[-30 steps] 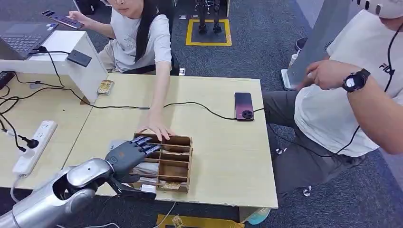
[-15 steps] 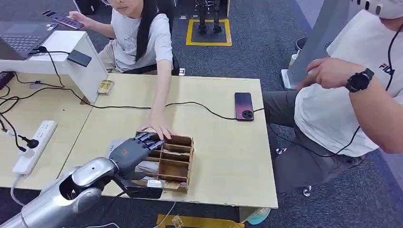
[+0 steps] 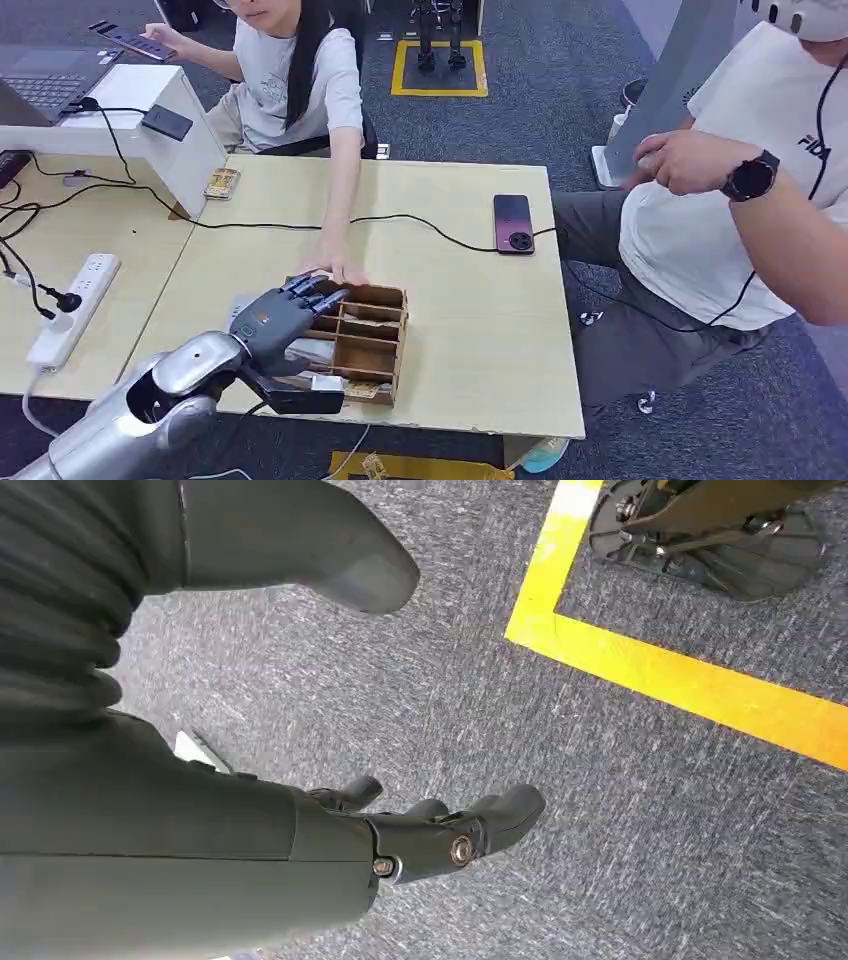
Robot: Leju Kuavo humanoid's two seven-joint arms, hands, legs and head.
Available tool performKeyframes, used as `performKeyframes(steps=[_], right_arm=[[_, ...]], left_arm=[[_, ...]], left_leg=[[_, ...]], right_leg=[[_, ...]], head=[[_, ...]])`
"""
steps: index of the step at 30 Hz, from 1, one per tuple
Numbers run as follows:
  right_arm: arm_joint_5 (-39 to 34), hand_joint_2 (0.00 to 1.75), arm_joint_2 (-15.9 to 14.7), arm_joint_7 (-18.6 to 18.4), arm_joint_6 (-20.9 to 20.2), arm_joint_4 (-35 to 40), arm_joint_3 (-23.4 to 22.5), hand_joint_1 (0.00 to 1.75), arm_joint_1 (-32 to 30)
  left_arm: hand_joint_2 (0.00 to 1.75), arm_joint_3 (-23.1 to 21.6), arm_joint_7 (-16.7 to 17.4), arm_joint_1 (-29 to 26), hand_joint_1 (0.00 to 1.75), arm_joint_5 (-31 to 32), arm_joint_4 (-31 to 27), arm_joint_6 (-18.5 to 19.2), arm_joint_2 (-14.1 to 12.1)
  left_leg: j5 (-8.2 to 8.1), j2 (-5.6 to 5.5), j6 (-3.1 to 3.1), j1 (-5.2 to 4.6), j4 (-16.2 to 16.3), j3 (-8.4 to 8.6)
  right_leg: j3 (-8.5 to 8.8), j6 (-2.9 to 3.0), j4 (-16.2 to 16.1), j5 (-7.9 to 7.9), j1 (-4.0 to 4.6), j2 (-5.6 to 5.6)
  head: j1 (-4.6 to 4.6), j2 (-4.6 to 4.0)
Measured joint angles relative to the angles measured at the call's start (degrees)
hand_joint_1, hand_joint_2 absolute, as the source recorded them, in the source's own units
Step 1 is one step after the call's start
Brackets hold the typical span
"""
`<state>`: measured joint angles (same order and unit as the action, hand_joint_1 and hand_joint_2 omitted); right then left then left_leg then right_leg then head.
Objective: Pass the card to the sensor for recognition and then transmit it.
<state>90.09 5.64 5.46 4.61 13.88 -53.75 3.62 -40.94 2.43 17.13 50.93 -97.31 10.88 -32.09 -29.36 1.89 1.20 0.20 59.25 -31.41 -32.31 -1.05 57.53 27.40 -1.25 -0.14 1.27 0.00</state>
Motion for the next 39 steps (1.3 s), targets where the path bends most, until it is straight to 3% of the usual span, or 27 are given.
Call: performKeyframes(steps=[16, 39], right_arm=[[0.0, 1.75, 0.0, -0.1, 0.0, 0.0, 0.0, 0.0, 0.0], [0.0, 1.75, 0.0, -0.2, 0.0, 0.0, 0.0, 0.0, 0.0]], left_arm=[[1.75, 2.6, 1.0, -1.4, 0.0, 4.4, 2.2, -1.4, 3.5], [1.75, 8.3, -0.2, -3.2, 0.0, 5.0, 2.0, -1.3, 3.9]], left_leg=[[0.0, 0.0, 0.0, 0.0, 0.0, 0.0], [0.0, -0.01, 0.0, 0.0, 0.0, 0.0]], right_leg=[[0.0, 0.0, 0.0, 0.0, 0.0, 0.0], [0.0, 0.0, 0.0, 0.0, 0.0, -0.01]], head=[[0.0, 0.0], [0.0, 0.0]])
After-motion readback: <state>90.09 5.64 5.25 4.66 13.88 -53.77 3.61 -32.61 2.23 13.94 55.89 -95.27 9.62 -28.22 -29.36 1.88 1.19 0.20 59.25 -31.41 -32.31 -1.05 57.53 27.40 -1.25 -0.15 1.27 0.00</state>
